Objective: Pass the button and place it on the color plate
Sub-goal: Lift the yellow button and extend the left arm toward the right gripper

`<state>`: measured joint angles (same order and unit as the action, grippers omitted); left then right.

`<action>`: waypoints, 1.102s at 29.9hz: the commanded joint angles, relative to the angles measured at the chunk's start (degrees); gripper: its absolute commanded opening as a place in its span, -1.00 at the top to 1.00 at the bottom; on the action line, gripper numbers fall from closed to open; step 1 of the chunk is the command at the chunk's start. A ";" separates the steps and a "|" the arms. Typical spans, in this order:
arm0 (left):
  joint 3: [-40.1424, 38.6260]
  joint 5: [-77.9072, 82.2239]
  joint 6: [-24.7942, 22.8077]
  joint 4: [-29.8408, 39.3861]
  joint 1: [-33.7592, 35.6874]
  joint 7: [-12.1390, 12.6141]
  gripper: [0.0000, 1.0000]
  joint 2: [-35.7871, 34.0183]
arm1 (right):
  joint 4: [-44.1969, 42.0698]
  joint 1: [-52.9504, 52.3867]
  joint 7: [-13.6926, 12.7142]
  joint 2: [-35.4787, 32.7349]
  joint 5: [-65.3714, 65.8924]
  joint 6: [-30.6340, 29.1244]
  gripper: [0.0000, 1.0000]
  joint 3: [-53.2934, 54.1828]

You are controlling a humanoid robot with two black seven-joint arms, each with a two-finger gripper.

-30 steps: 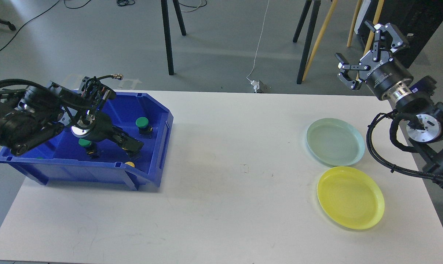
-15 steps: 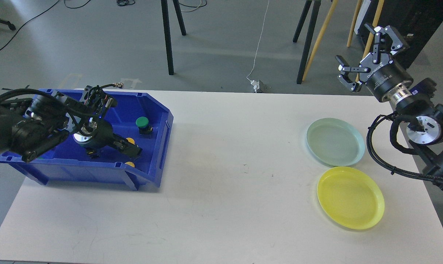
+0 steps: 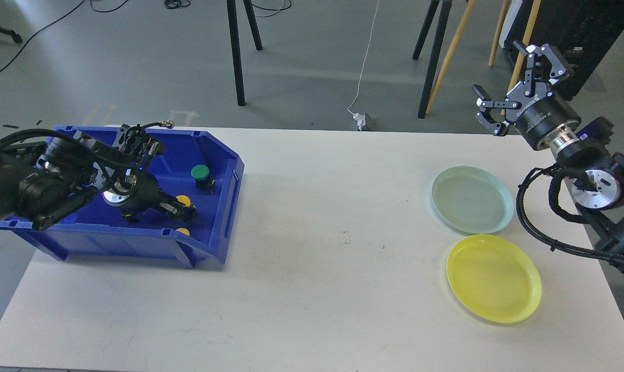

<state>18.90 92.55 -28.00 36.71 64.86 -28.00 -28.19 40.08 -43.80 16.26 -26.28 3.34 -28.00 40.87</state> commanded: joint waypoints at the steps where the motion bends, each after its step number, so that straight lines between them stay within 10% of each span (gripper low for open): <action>1: 0.00 0.44 0.00 0.02 0.00 0.00 0.96 -0.02 | 0.00 0.29 0.00 0.00 0.00 0.00 -0.99 0.00; 13: -2.10 -0.52 0.00 6.50 5.96 0.00 0.97 -8.70 | 0.00 0.38 0.08 0.00 0.00 0.00 -0.99 0.26; 22: -24.94 -18.32 0.00 26.12 5.63 0.00 0.95 -24.28 | 0.35 1.17 0.26 -0.44 0.00 0.00 -0.99 1.57; 33: -34.63 -48.95 0.00 28.60 -3.68 0.00 0.95 6.10 | 7.62 3.19 0.35 -8.95 1.32 0.00 -0.99 3.16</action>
<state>-14.13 46.85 -28.00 67.11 63.76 -27.99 -31.80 43.65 -41.86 16.55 -32.25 3.79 -28.00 44.29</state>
